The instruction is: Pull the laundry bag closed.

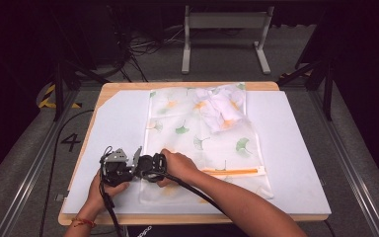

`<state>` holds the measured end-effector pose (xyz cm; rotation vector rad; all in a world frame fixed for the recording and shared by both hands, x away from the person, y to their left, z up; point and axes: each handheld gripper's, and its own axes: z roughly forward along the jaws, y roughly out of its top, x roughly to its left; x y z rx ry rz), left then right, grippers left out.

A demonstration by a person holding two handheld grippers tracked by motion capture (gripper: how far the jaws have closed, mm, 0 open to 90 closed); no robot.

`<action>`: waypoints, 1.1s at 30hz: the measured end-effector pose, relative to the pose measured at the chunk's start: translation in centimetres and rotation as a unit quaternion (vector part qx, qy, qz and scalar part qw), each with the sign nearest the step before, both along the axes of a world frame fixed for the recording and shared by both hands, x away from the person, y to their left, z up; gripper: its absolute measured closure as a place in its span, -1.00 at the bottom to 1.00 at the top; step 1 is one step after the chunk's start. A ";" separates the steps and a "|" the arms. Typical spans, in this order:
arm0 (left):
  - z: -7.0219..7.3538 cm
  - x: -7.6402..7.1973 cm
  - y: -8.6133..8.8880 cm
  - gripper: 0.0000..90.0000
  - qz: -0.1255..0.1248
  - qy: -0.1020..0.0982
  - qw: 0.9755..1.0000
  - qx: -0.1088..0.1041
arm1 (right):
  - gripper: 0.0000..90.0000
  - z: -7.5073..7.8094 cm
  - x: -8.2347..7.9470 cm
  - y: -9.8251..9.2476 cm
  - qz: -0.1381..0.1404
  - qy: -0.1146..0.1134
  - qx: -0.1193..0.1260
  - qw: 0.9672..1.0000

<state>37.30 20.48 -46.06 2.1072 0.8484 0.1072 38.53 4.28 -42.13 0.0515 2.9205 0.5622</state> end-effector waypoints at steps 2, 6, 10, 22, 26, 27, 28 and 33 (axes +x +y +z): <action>0.0 0.0 0.0 1.00 0.000 0.001 1.000 0.000 | 0.85 0.0 0.0 -0.1 0.001 -0.001 -0.001 1.000; 0.0 0.0 0.0 1.00 -0.001 0.002 1.000 0.000 | 0.85 0.1 0.0 -0.3 0.002 -0.001 -0.008 1.000; 0.0 0.0 0.0 1.00 0.000 0.000 1.000 0.001 | 0.85 0.2 0.0 -1.2 0.002 0.002 -0.017 1.000; 0.0 -0.1 -0.1 1.00 0.001 0.000 1.000 0.003 | 0.99 0.3 -0.1 -4.6 -0.007 0.003 -0.018 1.000; 0.0 -0.1 -0.1 1.00 0.000 -0.003 1.000 0.005 | 0.99 0.4 0.0 -5.3 -0.011 0.008 -0.017 1.000; 0.0 -0.1 -0.1 1.00 0.000 -0.002 1.000 0.004 | 0.99 0.4 0.0 -5.6 -0.014 0.005 -0.014 1.000; 0.0 -0.1 -0.1 1.00 0.001 -0.001 1.000 0.004 | 0.99 0.4 0.0 -5.8 -0.013 0.006 -0.014 1.000; 0.0 -0.1 -0.1 1.00 0.001 -0.001 1.000 0.004 | 1.00 0.5 -0.1 -7.1 -0.020 0.001 -0.015 1.000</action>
